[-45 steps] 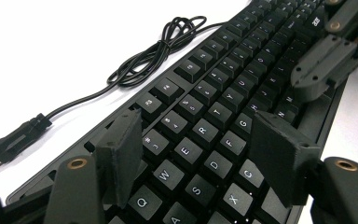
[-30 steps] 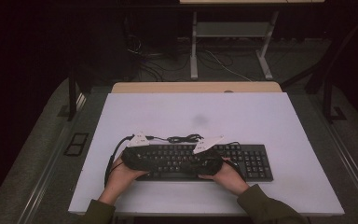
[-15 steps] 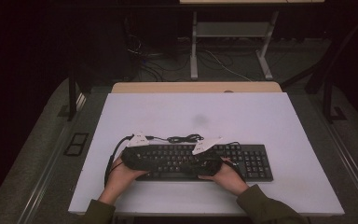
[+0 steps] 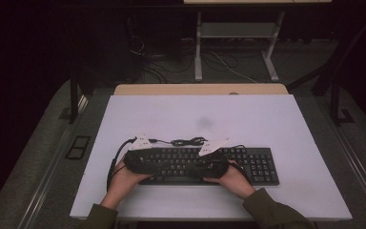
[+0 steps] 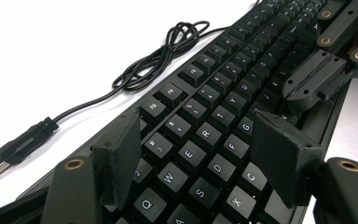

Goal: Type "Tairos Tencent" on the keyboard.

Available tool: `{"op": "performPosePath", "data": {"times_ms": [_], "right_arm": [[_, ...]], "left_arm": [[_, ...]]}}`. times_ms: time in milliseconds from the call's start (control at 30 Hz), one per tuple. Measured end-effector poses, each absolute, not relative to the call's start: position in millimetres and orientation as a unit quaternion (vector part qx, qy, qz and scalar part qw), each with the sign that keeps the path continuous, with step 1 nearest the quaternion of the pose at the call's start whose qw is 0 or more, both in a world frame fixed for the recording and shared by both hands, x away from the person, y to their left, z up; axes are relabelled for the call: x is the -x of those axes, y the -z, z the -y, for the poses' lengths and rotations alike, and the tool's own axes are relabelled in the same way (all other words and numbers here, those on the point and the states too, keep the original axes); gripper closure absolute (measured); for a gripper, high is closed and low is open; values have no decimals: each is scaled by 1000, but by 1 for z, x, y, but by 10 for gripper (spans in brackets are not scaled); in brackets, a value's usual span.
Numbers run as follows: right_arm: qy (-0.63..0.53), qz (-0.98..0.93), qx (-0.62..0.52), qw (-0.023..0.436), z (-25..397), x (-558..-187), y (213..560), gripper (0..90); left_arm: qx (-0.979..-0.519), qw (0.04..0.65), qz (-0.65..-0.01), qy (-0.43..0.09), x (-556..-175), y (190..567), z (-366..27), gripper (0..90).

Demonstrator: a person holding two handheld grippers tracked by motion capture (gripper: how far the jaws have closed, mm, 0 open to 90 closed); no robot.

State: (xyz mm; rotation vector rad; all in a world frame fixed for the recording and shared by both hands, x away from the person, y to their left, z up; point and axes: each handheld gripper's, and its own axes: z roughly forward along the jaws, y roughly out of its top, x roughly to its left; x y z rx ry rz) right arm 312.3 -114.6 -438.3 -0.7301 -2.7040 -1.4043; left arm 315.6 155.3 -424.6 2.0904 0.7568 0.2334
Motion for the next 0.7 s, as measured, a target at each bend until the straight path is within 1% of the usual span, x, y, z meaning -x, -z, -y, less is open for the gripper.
{"op": "performPosePath", "data": {"times_ms": [167,400,567,700], "right_arm": [[456,859,235,2,118,-313,436,818],[461,854,240,1,123,-315,434,703],[466,850,247,-5,128,-316,431,619],[469,847,252,-8,131,-317,430,548]], "left_arm": [[-841,437,-305,-94,-316,425,-154,333],[-840,440,-303,-92,-316,425,-153,350],[-838,444,-303,-89,-317,425,-149,402],[-842,443,-296,-86,-318,424,-146,480]]}}
